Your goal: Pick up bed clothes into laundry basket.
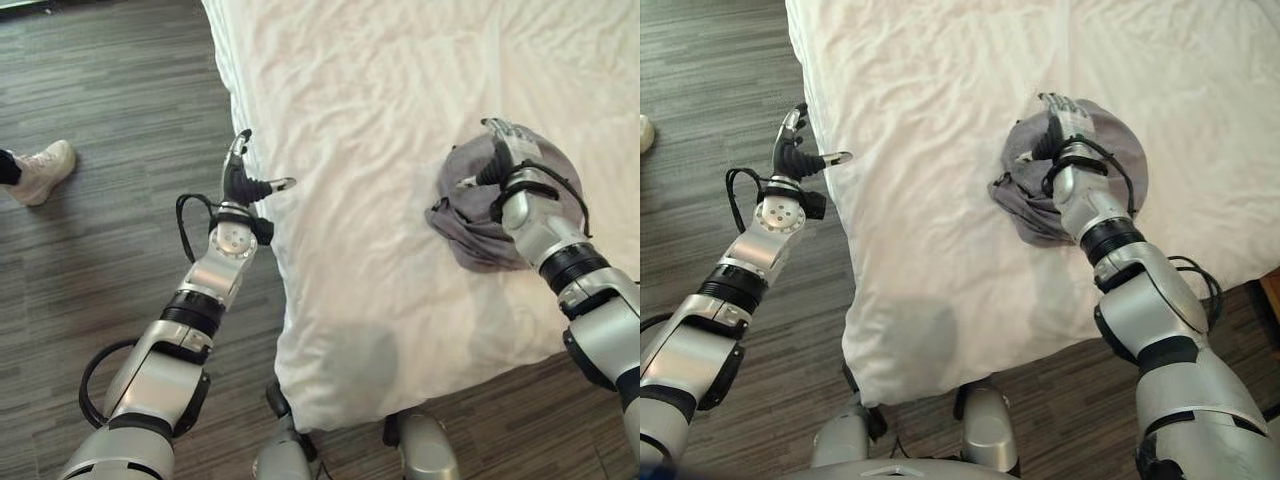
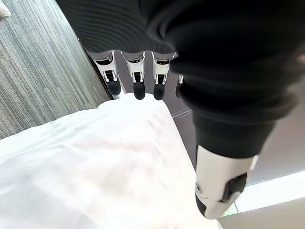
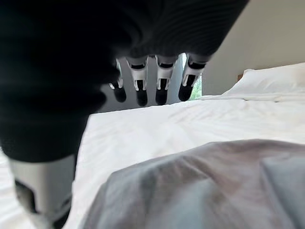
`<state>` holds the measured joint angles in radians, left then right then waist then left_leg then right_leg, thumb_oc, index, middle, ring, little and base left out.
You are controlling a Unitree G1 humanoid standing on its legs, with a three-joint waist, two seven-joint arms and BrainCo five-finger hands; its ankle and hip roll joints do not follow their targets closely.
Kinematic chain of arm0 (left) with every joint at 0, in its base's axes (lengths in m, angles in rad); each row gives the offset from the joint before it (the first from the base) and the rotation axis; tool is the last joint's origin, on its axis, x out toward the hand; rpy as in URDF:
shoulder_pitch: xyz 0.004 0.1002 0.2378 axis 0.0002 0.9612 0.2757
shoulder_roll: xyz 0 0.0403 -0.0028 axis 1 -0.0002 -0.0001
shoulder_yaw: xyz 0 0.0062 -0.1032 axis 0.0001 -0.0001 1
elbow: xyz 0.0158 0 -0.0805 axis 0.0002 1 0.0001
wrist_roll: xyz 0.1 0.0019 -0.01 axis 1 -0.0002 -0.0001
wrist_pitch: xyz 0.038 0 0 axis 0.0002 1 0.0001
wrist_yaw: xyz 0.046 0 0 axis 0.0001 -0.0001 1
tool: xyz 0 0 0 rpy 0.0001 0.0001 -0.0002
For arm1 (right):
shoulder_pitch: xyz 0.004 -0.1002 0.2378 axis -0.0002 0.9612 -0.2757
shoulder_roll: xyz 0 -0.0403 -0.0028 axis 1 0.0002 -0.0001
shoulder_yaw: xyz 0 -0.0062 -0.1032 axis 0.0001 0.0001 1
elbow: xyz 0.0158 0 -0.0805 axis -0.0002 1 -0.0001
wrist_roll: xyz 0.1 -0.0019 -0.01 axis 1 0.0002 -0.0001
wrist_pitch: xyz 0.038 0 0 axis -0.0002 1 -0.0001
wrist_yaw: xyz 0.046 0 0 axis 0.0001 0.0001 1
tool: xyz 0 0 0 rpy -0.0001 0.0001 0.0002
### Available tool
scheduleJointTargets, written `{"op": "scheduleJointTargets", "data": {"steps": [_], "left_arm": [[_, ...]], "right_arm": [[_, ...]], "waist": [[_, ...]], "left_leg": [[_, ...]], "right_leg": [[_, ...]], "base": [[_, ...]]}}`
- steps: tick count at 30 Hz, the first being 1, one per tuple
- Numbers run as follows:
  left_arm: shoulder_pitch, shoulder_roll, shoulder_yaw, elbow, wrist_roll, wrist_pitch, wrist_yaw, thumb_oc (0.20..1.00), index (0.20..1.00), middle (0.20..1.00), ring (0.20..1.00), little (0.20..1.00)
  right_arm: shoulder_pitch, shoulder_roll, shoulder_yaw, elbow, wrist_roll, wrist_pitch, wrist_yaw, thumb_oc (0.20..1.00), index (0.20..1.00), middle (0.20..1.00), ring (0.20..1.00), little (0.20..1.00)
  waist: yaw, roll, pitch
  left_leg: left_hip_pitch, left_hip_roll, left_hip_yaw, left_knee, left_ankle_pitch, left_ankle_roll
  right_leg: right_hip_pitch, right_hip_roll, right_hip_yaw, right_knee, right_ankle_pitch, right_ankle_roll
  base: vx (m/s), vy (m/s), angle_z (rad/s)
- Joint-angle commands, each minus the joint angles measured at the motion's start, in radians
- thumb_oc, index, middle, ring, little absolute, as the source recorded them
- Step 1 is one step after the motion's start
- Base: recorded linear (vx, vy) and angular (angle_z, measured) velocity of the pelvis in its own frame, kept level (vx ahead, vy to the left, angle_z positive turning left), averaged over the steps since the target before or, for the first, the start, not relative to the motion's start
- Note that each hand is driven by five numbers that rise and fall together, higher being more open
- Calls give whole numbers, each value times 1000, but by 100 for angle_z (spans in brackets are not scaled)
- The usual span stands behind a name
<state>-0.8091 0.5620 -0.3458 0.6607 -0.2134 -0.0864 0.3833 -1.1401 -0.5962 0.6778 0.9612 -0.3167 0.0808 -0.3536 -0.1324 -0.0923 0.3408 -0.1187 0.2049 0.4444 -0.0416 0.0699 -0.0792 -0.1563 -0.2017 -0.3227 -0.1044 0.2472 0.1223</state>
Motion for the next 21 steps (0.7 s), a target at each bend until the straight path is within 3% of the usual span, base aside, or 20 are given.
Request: {"op": "scheduleJointTargets", "data": {"steps": [1,14,21], "left_arm": [[-21,59,-15,-31,14,-72,-1,1000,1000,1000,1000,1000],[-54,50,-18,7,-19,-79,-3,1000,1000,1000,1000,1000],[-135,-13,-60,109,-37,-69,13,1000,1000,1000,1000,1000]], "right_arm": [[-144,-36,32,70,-18,-16,-40,1000,1000,1000,1000,1000],[-138,-39,26,102,22,-14,-48,1000,1000,1000,1000,1000],[-102,83,-6,196,101,-13,-60,1000,1000,1000,1000,1000]], "waist": [[19,47,-30],[-17,117,23],[-26,144,47]], "left_leg": [[30,123,28,-46,68,-152],[-7,155,54,-46,105,-175],[-44,159,63,-46,113,-176]], "right_leg": [[-31,-45,36,17,-135,98],[-98,-15,65,17,-135,87],[-151,-2,87,17,-127,84]], "base": [[7,-63,-8],[-10,-55,-11],[-13,-31,-10]]}}
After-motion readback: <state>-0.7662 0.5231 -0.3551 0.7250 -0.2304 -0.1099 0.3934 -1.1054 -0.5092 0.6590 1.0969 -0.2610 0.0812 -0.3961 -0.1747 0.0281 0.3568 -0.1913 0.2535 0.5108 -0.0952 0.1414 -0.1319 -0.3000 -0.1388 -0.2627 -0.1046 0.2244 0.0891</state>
